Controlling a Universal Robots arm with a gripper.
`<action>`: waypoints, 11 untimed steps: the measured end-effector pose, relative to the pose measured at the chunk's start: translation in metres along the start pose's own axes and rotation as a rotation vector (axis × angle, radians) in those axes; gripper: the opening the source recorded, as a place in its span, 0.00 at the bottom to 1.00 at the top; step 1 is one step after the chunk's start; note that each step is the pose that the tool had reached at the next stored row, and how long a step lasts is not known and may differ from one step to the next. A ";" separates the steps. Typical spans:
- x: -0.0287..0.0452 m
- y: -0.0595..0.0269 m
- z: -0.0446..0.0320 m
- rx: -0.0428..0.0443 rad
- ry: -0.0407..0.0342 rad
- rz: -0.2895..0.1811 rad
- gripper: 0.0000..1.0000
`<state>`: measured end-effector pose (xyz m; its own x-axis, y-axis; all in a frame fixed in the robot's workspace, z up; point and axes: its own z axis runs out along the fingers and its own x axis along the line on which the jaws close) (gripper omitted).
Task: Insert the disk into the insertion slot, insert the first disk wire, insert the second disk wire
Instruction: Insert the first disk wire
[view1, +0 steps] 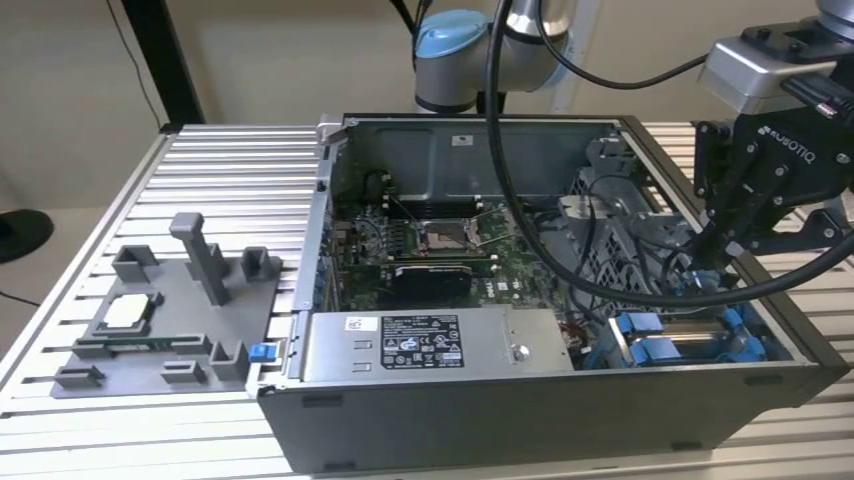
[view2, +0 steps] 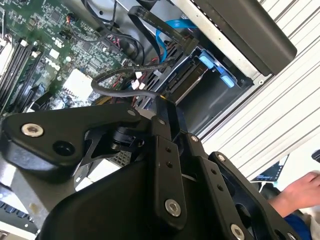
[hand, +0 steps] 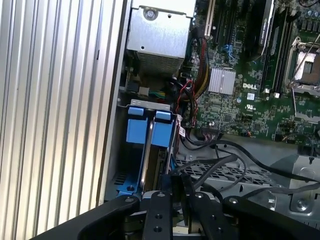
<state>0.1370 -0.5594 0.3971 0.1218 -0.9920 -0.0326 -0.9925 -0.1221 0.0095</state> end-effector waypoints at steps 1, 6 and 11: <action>0.0000 0.0000 0.0000 0.0000 0.0000 0.000 0.00; 0.0000 -0.0001 0.0011 0.0000 0.0002 0.000 0.00; 0.0006 -0.0039 0.0050 0.0000 0.0000 0.000 0.00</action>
<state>0.1408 -0.5594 0.3921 0.1213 -0.9921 -0.0326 -0.9925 -0.1217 0.0095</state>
